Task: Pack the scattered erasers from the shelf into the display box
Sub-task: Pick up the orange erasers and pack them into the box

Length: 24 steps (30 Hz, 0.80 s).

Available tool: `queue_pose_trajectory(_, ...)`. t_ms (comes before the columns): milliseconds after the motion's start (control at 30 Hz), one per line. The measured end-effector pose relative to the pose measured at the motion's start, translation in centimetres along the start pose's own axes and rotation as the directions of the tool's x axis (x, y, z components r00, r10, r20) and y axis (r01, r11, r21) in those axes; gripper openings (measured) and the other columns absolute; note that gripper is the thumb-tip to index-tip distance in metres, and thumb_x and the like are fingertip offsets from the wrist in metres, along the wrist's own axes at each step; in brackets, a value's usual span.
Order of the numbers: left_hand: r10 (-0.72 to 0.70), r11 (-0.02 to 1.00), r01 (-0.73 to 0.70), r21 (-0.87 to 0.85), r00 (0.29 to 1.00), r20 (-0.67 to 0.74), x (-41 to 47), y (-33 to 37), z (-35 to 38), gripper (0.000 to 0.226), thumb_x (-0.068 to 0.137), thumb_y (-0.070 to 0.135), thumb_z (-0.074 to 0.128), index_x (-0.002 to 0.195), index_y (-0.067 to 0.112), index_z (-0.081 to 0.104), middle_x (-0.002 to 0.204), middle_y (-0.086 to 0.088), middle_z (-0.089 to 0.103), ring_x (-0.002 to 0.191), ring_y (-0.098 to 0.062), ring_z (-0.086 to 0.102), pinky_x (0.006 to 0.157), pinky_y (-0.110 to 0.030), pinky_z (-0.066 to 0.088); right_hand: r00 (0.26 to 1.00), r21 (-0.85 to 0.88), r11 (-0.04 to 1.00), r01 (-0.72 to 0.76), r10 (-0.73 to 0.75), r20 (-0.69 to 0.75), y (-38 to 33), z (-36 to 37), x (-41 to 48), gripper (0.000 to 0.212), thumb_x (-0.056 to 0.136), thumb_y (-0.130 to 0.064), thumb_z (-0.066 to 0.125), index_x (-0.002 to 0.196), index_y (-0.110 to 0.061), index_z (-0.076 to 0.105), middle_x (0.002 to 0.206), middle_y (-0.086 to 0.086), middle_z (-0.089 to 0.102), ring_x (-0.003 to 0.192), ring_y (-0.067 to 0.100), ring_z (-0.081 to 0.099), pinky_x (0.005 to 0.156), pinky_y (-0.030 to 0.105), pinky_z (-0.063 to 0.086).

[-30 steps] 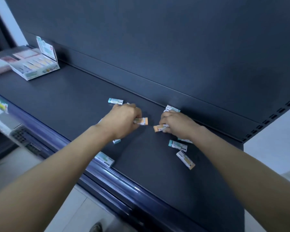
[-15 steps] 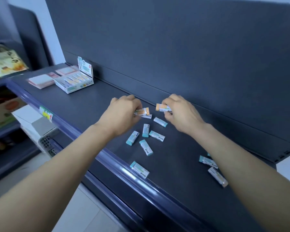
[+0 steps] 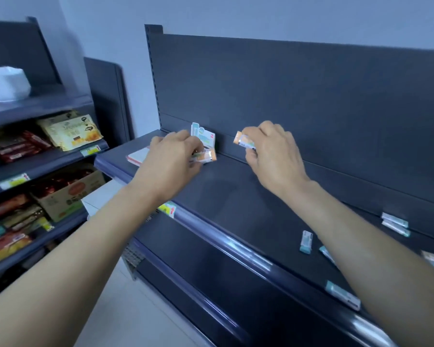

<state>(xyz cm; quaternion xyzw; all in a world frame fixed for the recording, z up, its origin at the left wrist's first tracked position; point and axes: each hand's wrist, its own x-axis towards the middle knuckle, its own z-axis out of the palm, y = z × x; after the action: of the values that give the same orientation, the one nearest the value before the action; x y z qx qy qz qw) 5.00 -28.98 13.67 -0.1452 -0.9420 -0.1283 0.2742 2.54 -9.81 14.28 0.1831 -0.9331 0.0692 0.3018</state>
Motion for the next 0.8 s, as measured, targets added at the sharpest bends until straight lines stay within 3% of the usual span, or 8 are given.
queue_pose_trajectory(333,-0.053,0.999,0.053,0.012,0.998,0.017,1.4,-9.3,-0.5,0.018,0.084,0.017,0.060,0.101,0.013,0.061,0.099,-0.005,0.058,0.098,-0.027,0.053,0.088,-0.036,0.032,0.999,-0.099,0.995,0.007,-0.010,-0.030,-6.1,3.8,5.9,0.025,0.087,-0.004,0.052,0.109,-0.010,0.062,0.097,0.012,0.060,0.088,0.033,0.050,0.077,0.040,0.033)
queue_pose_trajectory(600,-0.048,0.995,0.040,0.087,0.994,0.094,6.1,-15.0,2.1,0.018,0.086,0.019,0.058,0.103,0.014,0.061,0.101,-0.005,0.058,0.098,-0.027,0.053,0.083,-0.036,0.033,1.000,-0.016,1.000,0.017,-0.017,-0.004,-6.9,9.5,12.2,0.027,0.092,-0.012,0.048,0.117,-0.013,0.058,0.106,0.009,0.059,0.096,0.032,0.050,0.081,0.037,0.034)
queue_pose_trajectory(800,-0.041,0.996,0.026,0.089,0.984,0.173,10.2,-18.5,5.0,0.018,0.086,0.020,0.057,0.103,0.015,0.060,0.102,-0.003,0.058,0.099,-0.026,0.053,0.082,-0.033,0.030,0.996,0.042,0.999,0.004,-0.008,0.093,-6.3,13.2,16.2,0.029,0.090,-0.009,0.047,0.117,-0.010,0.057,0.112,0.010,0.054,0.100,0.031,0.049,0.084,0.037,0.037)
